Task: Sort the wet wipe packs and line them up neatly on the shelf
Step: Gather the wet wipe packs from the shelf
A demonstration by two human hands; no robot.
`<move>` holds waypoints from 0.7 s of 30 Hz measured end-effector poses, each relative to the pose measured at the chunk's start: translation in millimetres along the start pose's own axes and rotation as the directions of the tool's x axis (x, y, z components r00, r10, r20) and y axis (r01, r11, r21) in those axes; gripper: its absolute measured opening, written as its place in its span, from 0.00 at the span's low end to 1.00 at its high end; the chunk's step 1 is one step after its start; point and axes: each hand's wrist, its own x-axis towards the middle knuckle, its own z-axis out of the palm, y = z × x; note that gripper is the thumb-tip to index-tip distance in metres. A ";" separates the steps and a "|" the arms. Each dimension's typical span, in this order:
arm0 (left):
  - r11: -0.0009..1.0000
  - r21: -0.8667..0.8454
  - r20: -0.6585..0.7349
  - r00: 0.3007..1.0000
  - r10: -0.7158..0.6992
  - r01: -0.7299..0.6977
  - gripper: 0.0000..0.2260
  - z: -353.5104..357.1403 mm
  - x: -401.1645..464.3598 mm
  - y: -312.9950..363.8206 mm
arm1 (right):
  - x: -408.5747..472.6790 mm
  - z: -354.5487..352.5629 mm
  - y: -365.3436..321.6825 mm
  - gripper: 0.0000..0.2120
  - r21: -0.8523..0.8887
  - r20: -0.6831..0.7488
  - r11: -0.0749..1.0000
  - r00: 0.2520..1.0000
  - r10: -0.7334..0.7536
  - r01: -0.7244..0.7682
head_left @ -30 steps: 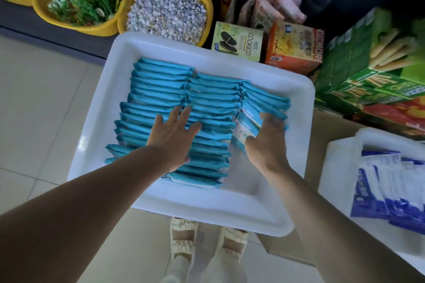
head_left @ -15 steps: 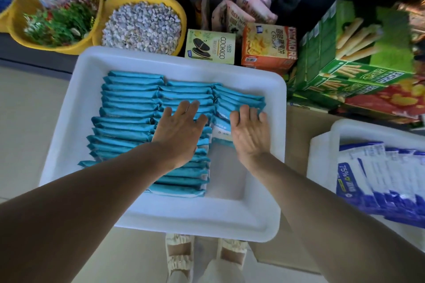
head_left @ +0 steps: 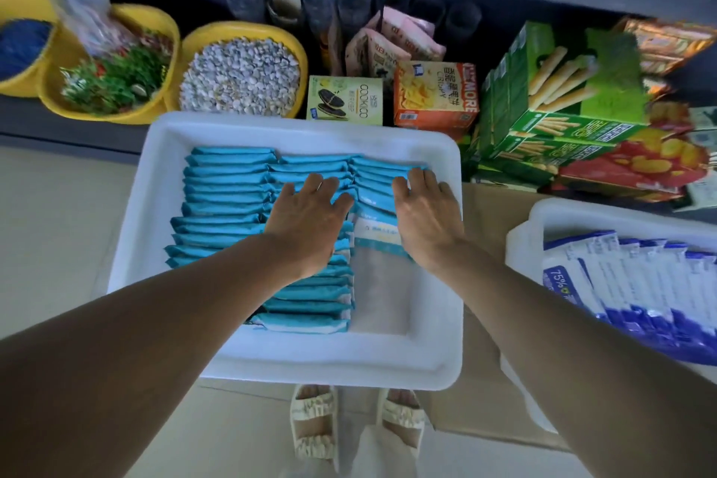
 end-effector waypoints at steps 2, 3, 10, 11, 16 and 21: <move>1.000 -0.024 -0.012 1.000 -0.008 0.008 0.31 -22.8 -10.9 -1.3 | -9.8 -27.3 9.3 0.24 0.020 0.043 0.999 0.998 -0.042 0.041; 0.999 -0.031 -0.024 1.000 -0.011 0.010 0.31 -36.1 -17.2 -2.3 | -14.8 -43.2 13.8 0.25 0.026 0.035 0.998 0.998 -0.056 0.056; 0.987 -0.154 -0.172 0.983 -0.067 0.040 0.27 -162.5 -72.1 -17.6 | -52.9 -181.0 38.0 0.26 0.074 -0.017 0.993 0.995 -0.093 0.094; 0.984 -0.175 -0.197 0.977 -0.079 0.045 0.26 -183.2 -82.2 -20.2 | -59.7 -204.3 41.6 0.26 0.081 -0.027 0.992 0.995 -0.092 0.094; 0.964 -0.263 -0.305 0.945 -0.120 0.038 0.24 -281.0 -132.9 -35.3 | -91.2 -324.1 60.4 0.19 0.073 -0.113 0.993 0.990 -0.083 0.092; 0.953 -0.305 -0.417 0.900 -0.131 -0.003 0.22 -372.2 -184.3 -46.3 | -118.2 -438.8 79.4 0.22 0.103 -0.225 0.993 0.974 -0.029 0.053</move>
